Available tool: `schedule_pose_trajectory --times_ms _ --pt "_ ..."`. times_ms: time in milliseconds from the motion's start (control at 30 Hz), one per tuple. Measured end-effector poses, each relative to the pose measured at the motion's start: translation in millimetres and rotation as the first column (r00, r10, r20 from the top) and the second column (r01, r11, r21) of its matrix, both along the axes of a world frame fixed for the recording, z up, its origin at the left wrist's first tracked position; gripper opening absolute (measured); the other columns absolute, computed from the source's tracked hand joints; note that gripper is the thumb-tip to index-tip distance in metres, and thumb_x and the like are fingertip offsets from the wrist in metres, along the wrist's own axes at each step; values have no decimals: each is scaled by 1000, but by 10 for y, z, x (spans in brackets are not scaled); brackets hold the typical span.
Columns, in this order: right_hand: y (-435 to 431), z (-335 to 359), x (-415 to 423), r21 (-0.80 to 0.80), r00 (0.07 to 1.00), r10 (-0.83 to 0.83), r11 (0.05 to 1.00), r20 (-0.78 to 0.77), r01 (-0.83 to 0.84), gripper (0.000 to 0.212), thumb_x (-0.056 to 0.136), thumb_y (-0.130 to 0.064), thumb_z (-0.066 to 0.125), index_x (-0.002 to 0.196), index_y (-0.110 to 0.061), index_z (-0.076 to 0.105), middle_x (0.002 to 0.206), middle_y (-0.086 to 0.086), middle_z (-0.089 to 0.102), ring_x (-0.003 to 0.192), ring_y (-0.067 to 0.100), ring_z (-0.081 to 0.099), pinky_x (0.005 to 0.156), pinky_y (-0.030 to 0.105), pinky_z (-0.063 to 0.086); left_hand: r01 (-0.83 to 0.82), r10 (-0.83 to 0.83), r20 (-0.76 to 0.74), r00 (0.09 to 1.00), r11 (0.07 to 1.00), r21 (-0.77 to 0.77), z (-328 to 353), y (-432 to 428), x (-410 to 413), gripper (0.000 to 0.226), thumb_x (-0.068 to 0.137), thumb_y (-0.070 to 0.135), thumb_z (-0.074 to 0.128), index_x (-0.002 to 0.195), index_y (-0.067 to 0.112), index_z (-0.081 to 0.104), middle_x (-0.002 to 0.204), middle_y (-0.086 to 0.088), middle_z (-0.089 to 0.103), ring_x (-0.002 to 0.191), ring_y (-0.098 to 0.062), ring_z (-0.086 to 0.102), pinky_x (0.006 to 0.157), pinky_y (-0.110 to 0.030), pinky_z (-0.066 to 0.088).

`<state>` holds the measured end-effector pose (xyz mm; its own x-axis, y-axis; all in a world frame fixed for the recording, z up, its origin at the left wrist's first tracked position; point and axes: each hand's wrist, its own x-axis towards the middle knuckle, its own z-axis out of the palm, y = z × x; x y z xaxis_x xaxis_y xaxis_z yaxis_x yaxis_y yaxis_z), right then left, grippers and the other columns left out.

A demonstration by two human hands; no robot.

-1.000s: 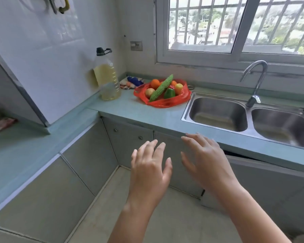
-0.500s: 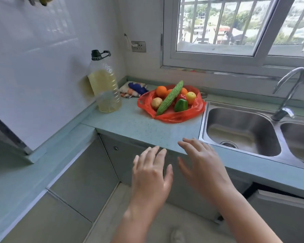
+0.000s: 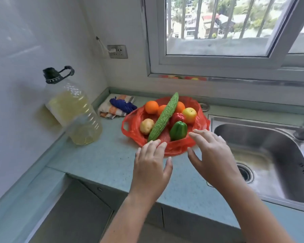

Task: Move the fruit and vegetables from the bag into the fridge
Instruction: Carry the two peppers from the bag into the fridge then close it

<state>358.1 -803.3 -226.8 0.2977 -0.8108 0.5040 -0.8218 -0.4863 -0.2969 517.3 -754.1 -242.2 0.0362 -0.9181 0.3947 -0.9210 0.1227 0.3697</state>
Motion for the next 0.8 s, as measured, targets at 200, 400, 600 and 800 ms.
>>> schedule_pose_trajectory --times_ms 200,400,600,800 --pt "-522 -263 58 66 995 -98 993 -19 99 39 75 -26 59 108 -7 65 107 11 67 104 32 61 86 47 46 56 -49 -62 997 992 117 -246 -642 152 54 83 43 33 122 13 57 124 -5 58 118 -24 50 101 -50 38" --pt "-984 -491 192 87 978 -205 974 -48 209 35 68 -22 69 100 -6 68 97 10 69 92 30 65 77 45 50 152 -125 -171 977 976 156 -449 -1339 251 54 80 42 37 116 10 60 119 -8 61 112 -25 54 96 -40 39" --pt "-1441 -714 253 147 942 -321 931 -102 333 39 60 -15 81 95 -5 69 92 10 70 89 31 66 72 48 51 287 -223 -259 940 926 244 -750 -1938 282 65 76 48 34 124 8 54 126 -9 56 119 -25 49 101 -37 35" --pt "-1717 -945 190 204 942 -310 921 -131 332 40 60 -18 80 97 -7 69 94 8 70 91 31 65 74 50 50 297 -194 -307 931 894 335 -963 -2263 149 71 74 51 40 131 9 46 130 -7 50 122 -23 45 102 -35 33"
